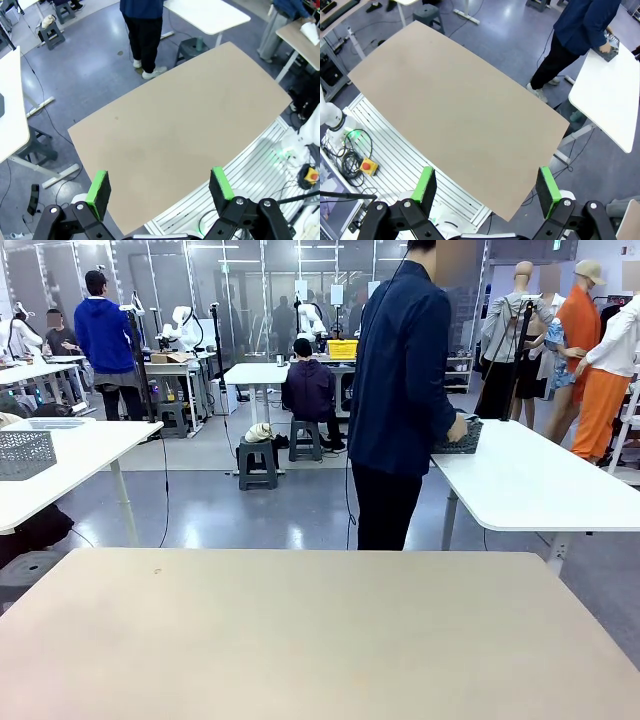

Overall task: Fold the towels and place them in the basket.
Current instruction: When a person lays out a Towel with hook on the table, fold it in half twice.

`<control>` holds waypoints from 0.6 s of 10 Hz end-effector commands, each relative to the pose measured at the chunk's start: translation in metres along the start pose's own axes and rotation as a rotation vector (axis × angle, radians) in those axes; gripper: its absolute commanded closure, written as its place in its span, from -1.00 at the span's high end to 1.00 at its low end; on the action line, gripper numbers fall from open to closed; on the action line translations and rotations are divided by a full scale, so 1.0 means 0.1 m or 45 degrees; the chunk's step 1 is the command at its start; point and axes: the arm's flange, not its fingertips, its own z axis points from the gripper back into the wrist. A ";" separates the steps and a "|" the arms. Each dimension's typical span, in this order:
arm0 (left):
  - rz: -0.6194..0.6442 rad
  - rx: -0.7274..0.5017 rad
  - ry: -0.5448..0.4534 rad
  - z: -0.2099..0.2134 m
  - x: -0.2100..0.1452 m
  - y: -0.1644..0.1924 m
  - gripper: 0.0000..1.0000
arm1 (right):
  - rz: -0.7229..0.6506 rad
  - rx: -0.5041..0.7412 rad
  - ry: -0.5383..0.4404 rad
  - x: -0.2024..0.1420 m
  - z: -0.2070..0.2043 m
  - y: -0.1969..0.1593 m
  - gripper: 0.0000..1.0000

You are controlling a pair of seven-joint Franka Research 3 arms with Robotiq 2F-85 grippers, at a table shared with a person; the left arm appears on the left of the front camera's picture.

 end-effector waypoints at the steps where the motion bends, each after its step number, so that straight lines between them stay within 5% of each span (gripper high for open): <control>1: -0.018 -0.001 0.047 0.03 0.03 -0.02 1.00 | 0.016 0.051 0.043 -0.02 0.01 0.01 1.00; 6: -0.080 -0.072 0.230 0.00 0.01 -0.08 1.00 | 0.075 0.142 0.140 -0.02 0.05 0.08 1.00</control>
